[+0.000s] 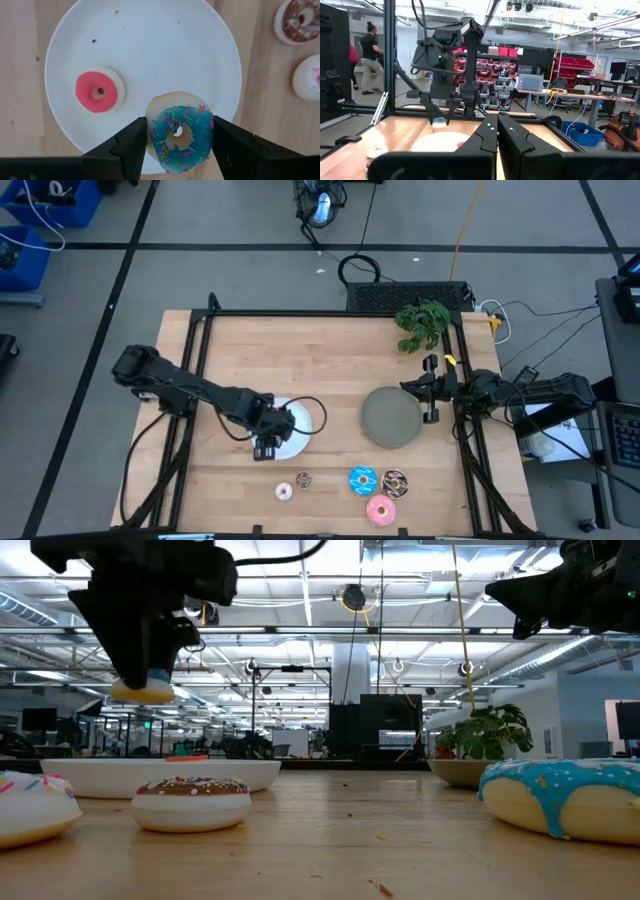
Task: Pick & Place donuts
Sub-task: Put the small blue donut on the white plate
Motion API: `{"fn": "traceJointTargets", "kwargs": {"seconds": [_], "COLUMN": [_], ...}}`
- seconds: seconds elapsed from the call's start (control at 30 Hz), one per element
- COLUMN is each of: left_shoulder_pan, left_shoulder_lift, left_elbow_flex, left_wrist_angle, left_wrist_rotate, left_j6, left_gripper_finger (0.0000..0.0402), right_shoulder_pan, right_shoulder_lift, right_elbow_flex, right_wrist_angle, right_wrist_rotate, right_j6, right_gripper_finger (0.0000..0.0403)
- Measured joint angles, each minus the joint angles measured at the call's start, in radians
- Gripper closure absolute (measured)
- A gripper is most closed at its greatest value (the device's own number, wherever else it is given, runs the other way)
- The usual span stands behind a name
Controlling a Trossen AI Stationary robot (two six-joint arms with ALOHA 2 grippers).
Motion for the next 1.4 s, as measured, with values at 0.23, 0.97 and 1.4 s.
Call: {"fn": "traceJointTargets", "kwargs": {"seconds": [0.23,0.97,1.4], "left_shoulder_pan": [0.005,0.013,0.023], "left_shoulder_lift": [-0.072,-0.052,0.034], "left_elbow_flex": [-0.129,-0.203,-0.203], "left_wrist_angle": [0.038,0.181,0.159], "left_wrist_rotate": [-0.004,-0.013,-0.031], "left_j6": [-0.116,-0.107,-0.063], "left_gripper_finger": [0.0192,0.0192,0.0192], "right_shoulder_pan": [0.0,0.0,0.0], "right_shoulder_lift": [0.0,0.0,0.003], "right_elbow_flex": [0.0,0.0,0.0], "right_wrist_angle": [0.01,0.008,0.008], "right_wrist_rotate": [0.0,0.0,0.001], "right_j6": [0.0,0.0,0.0], "right_gripper_finger": [0.0403,0.0403,0.0403]}}
